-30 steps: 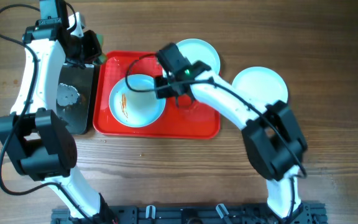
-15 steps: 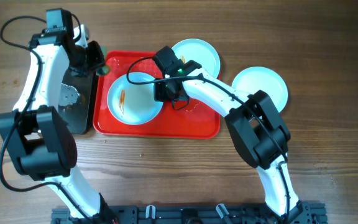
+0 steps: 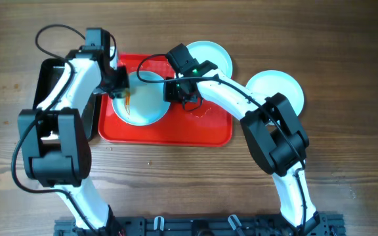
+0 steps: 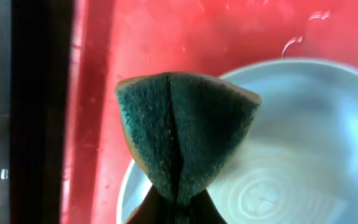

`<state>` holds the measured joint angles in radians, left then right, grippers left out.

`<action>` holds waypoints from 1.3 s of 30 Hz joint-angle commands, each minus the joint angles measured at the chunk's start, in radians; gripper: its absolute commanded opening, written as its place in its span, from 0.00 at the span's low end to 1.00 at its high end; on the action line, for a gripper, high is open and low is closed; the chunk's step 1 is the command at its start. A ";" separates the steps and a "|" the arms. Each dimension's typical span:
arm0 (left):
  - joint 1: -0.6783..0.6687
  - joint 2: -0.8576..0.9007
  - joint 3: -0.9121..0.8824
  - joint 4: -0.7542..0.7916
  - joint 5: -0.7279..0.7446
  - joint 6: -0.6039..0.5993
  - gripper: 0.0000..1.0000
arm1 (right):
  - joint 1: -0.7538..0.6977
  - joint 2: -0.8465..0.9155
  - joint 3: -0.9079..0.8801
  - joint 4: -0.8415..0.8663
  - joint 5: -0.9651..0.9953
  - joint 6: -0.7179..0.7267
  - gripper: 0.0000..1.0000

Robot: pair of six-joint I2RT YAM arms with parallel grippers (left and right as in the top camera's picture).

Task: Clean dirty plates on tray and stack at the side
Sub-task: 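Scrub the held plate with the sponge in the left gripper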

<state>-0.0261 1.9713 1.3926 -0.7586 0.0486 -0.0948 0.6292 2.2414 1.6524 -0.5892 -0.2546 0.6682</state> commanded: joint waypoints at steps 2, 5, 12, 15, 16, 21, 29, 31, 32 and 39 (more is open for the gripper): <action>-0.040 0.013 -0.095 0.045 -0.018 0.076 0.04 | 0.000 0.026 0.015 0.004 -0.012 -0.018 0.04; -0.044 0.013 -0.150 0.071 -0.013 0.088 0.04 | 0.000 0.026 0.015 0.003 -0.012 -0.022 0.04; -0.047 0.013 -0.158 0.047 0.469 0.305 0.04 | 0.000 0.026 0.015 0.001 -0.012 -0.023 0.04; -0.047 0.013 -0.158 0.019 0.225 0.120 0.04 | 0.000 0.026 0.015 0.001 -0.013 -0.036 0.04; -0.047 0.013 -0.158 0.002 0.099 0.046 0.04 | 0.000 0.026 0.015 0.001 -0.012 -0.037 0.04; -0.047 0.013 -0.158 0.028 -0.314 -0.122 0.04 | 0.000 0.026 0.015 0.000 -0.012 -0.038 0.05; -0.096 0.013 -0.158 0.200 -0.485 -0.117 0.04 | 0.000 0.026 0.015 -0.010 -0.012 -0.040 0.05; -0.111 0.013 -0.158 0.168 -0.267 -0.036 0.04 | 0.000 0.026 0.015 -0.011 -0.012 -0.040 0.05; -0.114 0.013 -0.158 0.118 -0.154 -0.009 0.04 | 0.000 0.026 0.015 -0.012 -0.012 -0.040 0.05; -0.113 0.013 -0.153 -0.188 -0.082 -0.010 0.04 | 0.000 0.026 0.015 -0.018 -0.012 -0.041 0.04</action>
<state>-0.1356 1.9556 1.2728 -0.9062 -0.1143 -0.1253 0.6315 2.2414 1.6543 -0.6067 -0.2874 0.6224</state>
